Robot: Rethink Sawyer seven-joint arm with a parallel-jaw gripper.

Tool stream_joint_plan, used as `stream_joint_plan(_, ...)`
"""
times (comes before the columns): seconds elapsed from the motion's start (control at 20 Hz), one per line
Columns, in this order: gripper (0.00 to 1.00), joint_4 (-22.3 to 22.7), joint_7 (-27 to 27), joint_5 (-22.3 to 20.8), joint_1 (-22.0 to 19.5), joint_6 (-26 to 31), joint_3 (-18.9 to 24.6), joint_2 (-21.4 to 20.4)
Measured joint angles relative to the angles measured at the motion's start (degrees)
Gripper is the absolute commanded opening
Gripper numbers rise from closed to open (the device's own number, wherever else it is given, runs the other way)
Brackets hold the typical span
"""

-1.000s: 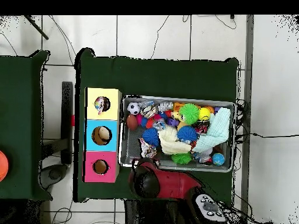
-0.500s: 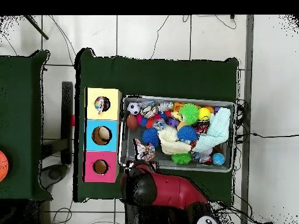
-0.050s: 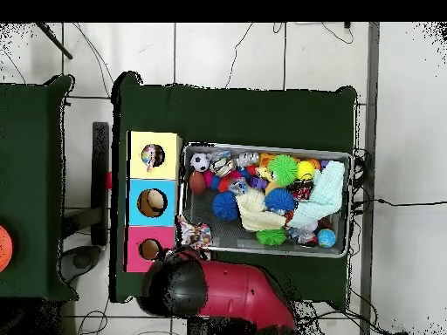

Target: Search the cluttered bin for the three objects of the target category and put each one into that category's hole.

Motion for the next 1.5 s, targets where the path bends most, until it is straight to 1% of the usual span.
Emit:
stream_joint_plan(0.1, 0.0, -1.83, 0.02, 0.96, 2.25, 2.19, 0.0, -0.42)
stream_joint_plan(0.35, 0.0, -6.07, 0.6, 2.15, 6.37, 2.61, -0.06, 0.33)
stream_joint_plan(0.6, 0.0, -10.91, 2.12, 3.26, 9.75, 2.61, -0.64, 2.74)
stream_joint_plan(0.75, 0.0, -14.68, 4.08, 3.36, 11.72, 2.6, -1.57, 5.76)
stream_joint_plan(0.95, 0.0, -18.57, 6.1, 3.35, 13.34, 2.6, -2.92, 9.46)
stream_joint_plan(1.0, 0.0, -20.48, 7.08, 3.31, 14.22, 2.62, -3.84, 11.38)
stream_joint_plan(1.1, 0.0, -22.09, 7.88, 3.29, 14.97, 2.62, -4.65, 13.03)
stream_joint_plan(1.2, 0.0, -24.64, 9.24, 3.28, 16.11, 2.62, -5.94, 15.82)
stream_joint_plan(1.3, 0.0, -26.02, 9.98, 3.26, 16.64, 2.6, -6.63, 17.39)
stream_joint_plan(1.35, 0.0, -27.38, 10.57, 3.26, 17.04, 2.42, -7.2, 18.99)
stream_joint_plan(1.5, 0.0, -29.23, 10.85, 3.28, 17.13, 1.76, -7.53, 21.2)
